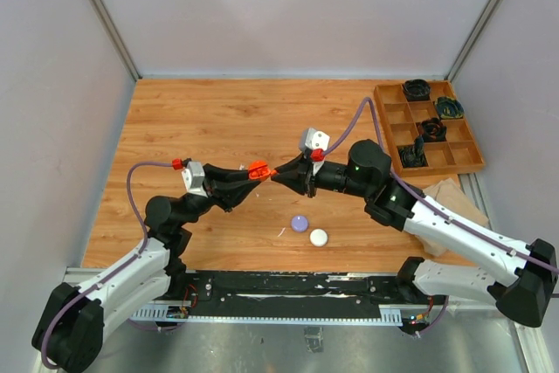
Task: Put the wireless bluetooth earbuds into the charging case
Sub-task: Place the earbud in the charging case.
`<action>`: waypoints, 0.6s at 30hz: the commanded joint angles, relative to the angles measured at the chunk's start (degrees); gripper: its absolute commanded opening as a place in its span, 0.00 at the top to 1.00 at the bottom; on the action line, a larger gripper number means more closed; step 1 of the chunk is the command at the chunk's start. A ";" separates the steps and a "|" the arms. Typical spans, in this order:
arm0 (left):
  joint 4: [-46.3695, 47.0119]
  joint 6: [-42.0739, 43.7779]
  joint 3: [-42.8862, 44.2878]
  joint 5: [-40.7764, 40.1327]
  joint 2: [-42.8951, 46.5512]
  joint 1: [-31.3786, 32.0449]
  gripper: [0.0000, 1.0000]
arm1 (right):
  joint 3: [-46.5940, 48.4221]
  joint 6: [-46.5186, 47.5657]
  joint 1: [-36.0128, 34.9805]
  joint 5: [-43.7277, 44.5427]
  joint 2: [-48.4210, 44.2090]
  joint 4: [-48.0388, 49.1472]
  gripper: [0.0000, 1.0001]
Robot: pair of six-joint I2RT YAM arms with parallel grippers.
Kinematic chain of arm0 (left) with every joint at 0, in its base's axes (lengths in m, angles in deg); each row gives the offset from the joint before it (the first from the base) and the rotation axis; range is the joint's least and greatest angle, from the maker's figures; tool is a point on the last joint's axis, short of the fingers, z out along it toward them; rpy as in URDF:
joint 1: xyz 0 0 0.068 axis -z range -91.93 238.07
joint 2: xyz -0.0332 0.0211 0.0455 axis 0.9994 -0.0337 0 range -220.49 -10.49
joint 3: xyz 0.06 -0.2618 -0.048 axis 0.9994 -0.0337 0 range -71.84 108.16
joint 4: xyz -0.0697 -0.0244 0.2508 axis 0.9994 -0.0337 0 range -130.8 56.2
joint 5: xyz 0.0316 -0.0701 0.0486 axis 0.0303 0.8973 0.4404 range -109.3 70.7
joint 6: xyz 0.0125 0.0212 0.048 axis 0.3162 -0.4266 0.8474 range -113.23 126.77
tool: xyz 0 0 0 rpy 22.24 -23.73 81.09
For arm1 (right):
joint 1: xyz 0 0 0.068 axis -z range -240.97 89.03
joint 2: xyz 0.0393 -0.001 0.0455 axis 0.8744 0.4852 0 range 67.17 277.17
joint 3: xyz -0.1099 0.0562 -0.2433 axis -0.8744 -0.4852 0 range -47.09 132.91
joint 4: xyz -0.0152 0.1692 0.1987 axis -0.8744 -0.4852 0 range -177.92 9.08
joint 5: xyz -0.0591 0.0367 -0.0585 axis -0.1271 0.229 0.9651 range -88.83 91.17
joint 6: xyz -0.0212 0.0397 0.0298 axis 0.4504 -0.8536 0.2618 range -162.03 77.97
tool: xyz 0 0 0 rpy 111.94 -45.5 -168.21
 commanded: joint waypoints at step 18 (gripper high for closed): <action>15.40 -7.33 1.00 4.52 -3.58 -0.42 1.00 | -3.94 -4.13 -1.81 -4.06 3.48 18.21 0.89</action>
